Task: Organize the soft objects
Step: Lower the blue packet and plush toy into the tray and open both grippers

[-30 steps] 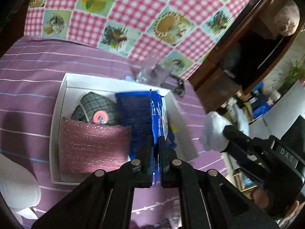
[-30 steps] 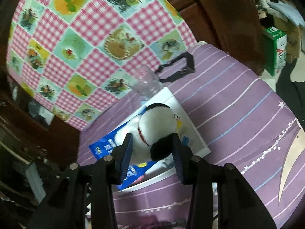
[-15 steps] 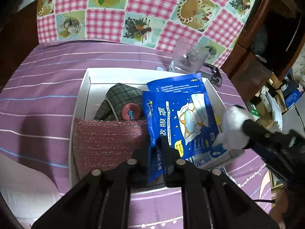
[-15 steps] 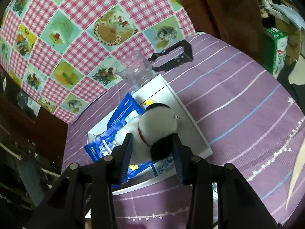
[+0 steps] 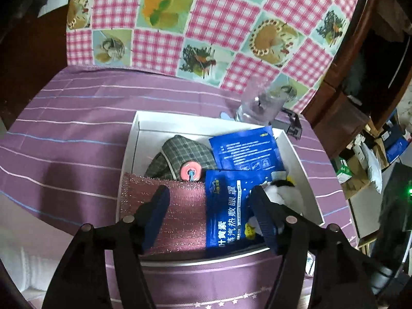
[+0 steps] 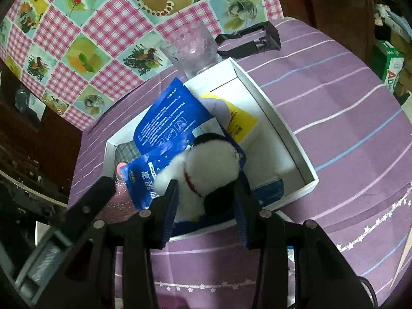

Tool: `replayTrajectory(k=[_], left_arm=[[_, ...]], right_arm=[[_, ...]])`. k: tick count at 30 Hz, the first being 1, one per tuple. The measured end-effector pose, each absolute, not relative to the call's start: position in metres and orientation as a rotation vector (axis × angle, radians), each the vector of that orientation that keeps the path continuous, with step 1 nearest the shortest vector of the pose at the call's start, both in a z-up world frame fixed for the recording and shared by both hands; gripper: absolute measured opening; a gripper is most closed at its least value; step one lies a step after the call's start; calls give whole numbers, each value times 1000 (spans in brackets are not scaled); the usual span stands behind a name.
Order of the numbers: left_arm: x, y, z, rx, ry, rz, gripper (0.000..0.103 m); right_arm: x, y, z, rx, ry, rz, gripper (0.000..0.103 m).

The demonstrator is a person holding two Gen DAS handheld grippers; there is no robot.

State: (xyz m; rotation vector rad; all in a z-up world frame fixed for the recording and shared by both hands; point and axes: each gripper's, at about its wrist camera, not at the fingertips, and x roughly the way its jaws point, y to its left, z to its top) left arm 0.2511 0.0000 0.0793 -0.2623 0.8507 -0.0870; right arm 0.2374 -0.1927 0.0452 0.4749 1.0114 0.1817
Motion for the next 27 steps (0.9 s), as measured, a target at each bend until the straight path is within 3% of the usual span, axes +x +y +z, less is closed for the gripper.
replayTrajectory(k=[15, 27], left_arm=[[250, 3, 78, -214, 872, -5, 66], [251, 7, 76, -226, 927, 17, 66]], right_arm=[[234, -224, 48, 802, 1007, 189, 68], [228, -221, 64, 744, 982, 163, 70]])
